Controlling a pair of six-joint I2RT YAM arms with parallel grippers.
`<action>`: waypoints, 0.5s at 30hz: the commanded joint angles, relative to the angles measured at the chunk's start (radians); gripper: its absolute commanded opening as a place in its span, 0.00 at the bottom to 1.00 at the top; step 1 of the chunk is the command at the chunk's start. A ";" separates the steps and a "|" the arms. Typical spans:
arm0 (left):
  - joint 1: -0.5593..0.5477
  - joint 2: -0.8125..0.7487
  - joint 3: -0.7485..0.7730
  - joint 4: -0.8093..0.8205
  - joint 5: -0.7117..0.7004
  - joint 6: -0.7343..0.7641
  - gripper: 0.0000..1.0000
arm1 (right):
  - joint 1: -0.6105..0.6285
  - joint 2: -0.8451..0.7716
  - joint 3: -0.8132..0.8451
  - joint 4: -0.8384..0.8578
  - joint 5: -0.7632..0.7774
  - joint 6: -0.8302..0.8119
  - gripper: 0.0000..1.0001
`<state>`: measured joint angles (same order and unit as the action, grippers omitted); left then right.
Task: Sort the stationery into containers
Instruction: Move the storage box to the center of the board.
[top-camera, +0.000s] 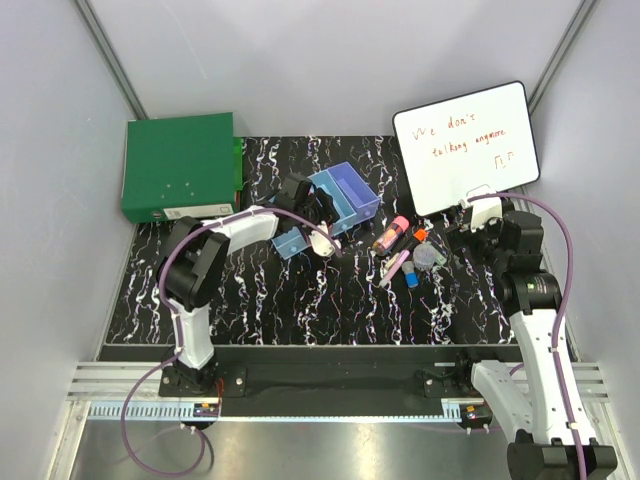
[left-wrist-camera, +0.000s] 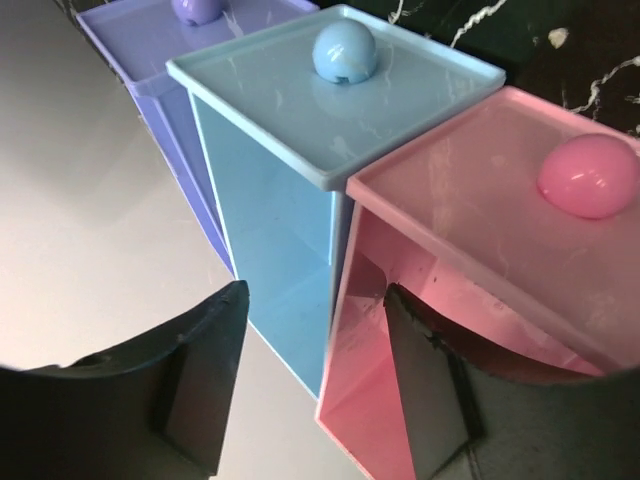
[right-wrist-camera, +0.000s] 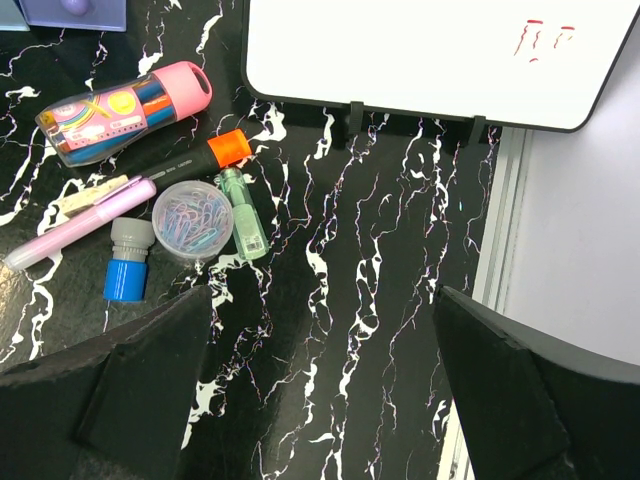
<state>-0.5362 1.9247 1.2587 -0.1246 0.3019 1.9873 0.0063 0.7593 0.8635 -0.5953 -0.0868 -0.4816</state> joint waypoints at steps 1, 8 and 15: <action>-0.004 0.002 -0.058 -0.037 0.072 0.222 0.63 | 0.000 -0.015 0.005 0.037 0.024 0.012 1.00; -0.005 -0.006 -0.051 0.104 0.082 0.145 0.63 | 0.000 -0.018 0.011 0.037 0.030 0.003 1.00; -0.004 -0.003 0.004 0.164 0.088 0.074 0.39 | 0.000 -0.023 0.005 0.037 0.028 0.005 1.00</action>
<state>-0.5354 1.9198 1.2304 -0.0410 0.3298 1.9911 0.0063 0.7517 0.8635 -0.5953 -0.0864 -0.4820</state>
